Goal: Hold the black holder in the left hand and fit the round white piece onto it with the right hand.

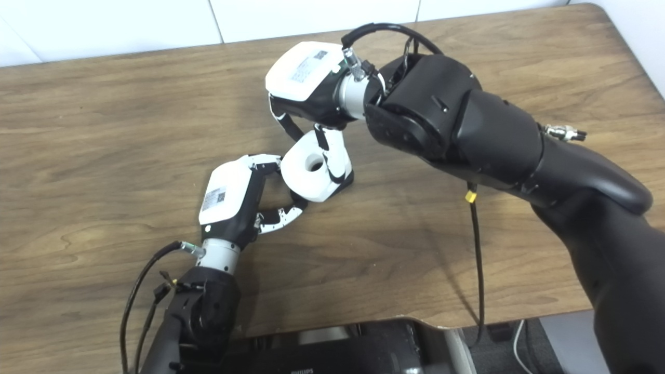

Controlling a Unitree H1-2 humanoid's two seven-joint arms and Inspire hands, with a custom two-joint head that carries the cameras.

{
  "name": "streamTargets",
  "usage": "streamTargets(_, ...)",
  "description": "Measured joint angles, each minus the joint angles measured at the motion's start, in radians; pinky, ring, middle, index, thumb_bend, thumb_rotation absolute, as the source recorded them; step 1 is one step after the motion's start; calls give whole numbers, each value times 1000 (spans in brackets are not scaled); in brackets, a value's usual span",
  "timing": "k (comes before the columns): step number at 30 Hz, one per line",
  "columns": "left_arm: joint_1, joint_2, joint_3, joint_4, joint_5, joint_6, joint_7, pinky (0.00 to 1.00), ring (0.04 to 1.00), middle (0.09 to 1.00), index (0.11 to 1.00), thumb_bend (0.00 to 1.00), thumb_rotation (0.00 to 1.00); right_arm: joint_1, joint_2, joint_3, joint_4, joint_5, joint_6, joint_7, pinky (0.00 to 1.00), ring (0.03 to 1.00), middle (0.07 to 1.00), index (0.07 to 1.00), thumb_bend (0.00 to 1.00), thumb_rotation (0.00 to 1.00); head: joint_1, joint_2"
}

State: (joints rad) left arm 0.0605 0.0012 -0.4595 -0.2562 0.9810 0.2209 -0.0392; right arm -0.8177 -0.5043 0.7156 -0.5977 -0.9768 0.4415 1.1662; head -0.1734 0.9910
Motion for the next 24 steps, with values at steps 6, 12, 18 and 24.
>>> streamTargets(6, 0, 0, 0, 0, 0, 0, 0, 881, 815, 746, 483, 520, 55, 13, 0, -2, 1, -39, 0, 0, 682, 953, 855, 537, 957, 152, 0, 0)
streamTargets(12, 0, 0, 1, 0, 0, 0, -4, 884, 814, 747, 483, 520, 54, 25, 0, -6, 15, -65, 0, 0, 664, 947, 839, 520, 952, 135, 2, 2)
streamTargets(18, 0, 0, 0, -1, 1, 0, -4, 882, 811, 746, 483, 520, 54, 34, 1, -26, 22, -75, 0, 0, 674, 946, 847, 499, 960, 129, 3, 2)
streamTargets(24, 0, 0, 0, -1, 2, 0, -4, 870, 811, 745, 483, 520, 54, 42, 2, -43, 40, -82, 0, 0, 697, 948, 835, 478, 586, 143, 2, 5)
